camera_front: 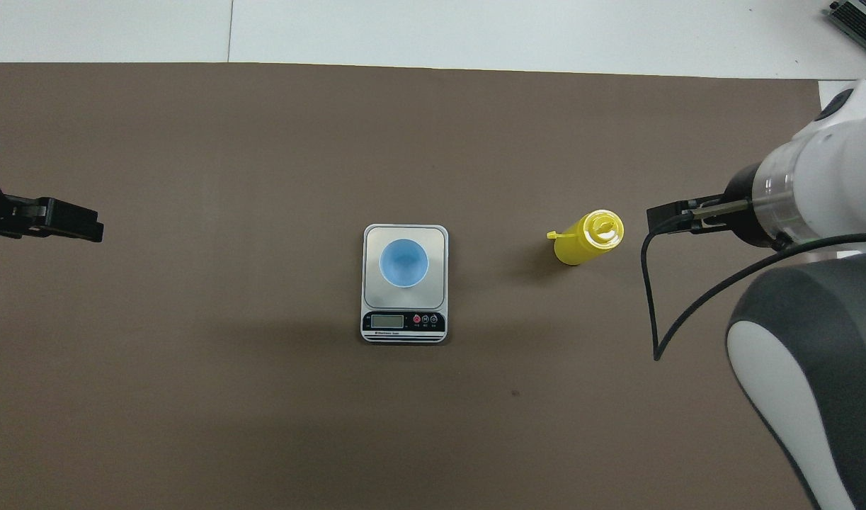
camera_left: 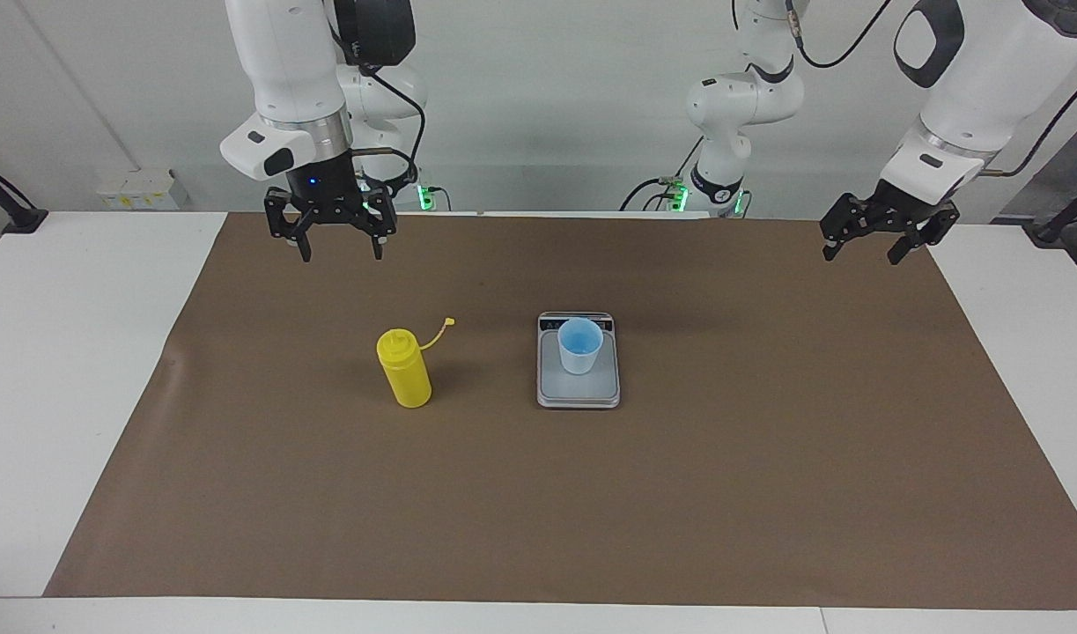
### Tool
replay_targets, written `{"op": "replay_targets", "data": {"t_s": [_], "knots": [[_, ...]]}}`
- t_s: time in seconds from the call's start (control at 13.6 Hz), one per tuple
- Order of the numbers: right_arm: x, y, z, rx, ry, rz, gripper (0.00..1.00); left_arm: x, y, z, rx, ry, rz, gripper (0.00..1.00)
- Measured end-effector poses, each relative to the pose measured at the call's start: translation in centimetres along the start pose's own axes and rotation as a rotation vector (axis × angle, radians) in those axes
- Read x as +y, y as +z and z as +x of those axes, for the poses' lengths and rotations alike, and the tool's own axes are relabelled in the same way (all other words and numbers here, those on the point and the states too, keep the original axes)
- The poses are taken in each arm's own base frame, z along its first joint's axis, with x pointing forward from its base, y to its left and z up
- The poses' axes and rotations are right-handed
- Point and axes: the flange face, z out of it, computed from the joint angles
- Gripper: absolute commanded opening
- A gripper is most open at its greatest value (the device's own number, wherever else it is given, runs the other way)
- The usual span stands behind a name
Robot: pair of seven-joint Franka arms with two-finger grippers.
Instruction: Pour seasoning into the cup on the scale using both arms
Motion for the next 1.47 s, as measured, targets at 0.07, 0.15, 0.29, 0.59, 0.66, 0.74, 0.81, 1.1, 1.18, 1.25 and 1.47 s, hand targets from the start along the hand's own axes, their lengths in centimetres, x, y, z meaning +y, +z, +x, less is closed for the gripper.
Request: {"op": "replay_targets", "data": {"t_s": [0.07, 0.15, 0.29, 0.59, 0.66, 0.74, 0.81, 1.1, 1.18, 1.25, 1.47], "knots": [[0.8, 0.1, 0.0, -0.004, 0.014, -0.002, 1.00, 0.0, 0.0, 0.0, 0.000, 0.000, 0.000, 1.00], [1.4, 0.1, 0.0, -0.006, 0.024, -0.003, 1.00, 0.0, 0.0, 0.0, 0.000, 0.000, 0.000, 1.00], [1.7, 0.3, 0.0, -0.012, 0.034, 0.007, 1.00, 0.0, 0.0, 0.0, 0.000, 0.000, 0.000, 1.00], [3.3, 1.9, 0.0, -0.019, 0.078, 0.041, 1.00, 0.0, 0.0, 0.0, 0.000, 0.000, 0.000, 1.00], [3.8, 2.0, 0.0, -0.021, 0.088, 0.043, 1.00, 0.0, 0.0, 0.0, 0.000, 0.000, 0.000, 1.00], [3.9, 2.0, 0.0, -0.021, 0.090, 0.043, 1.00, 0.0, 0.0, 0.0, 0.000, 0.000, 0.000, 1.00], [3.8, 2.0, -0.1, -0.021, 0.090, 0.046, 1.00, 0.0, 0.0, 0.0, 0.000, 0.000, 0.000, 1.00], [3.4, 2.2, -0.4, -0.034, 0.130, 0.072, 1.00, 0.0, 0.0, 0.0, 0.000, 0.000, 0.000, 1.00], [3.3, 2.3, -0.4, -0.037, 0.133, 0.073, 1.00, 0.0, 0.0, 0.0, 0.000, 0.000, 0.000, 1.00], [3.2, 2.3, -0.4, -0.038, 0.133, 0.072, 1.00, 0.0, 0.0, 0.0, 0.000, 0.000, 0.000, 1.00], [3.2, 2.3, -0.4, -0.039, 0.132, 0.072, 1.00, 0.0, 0.0, 0.0, 0.000, 0.000, 0.000, 1.00]]}}
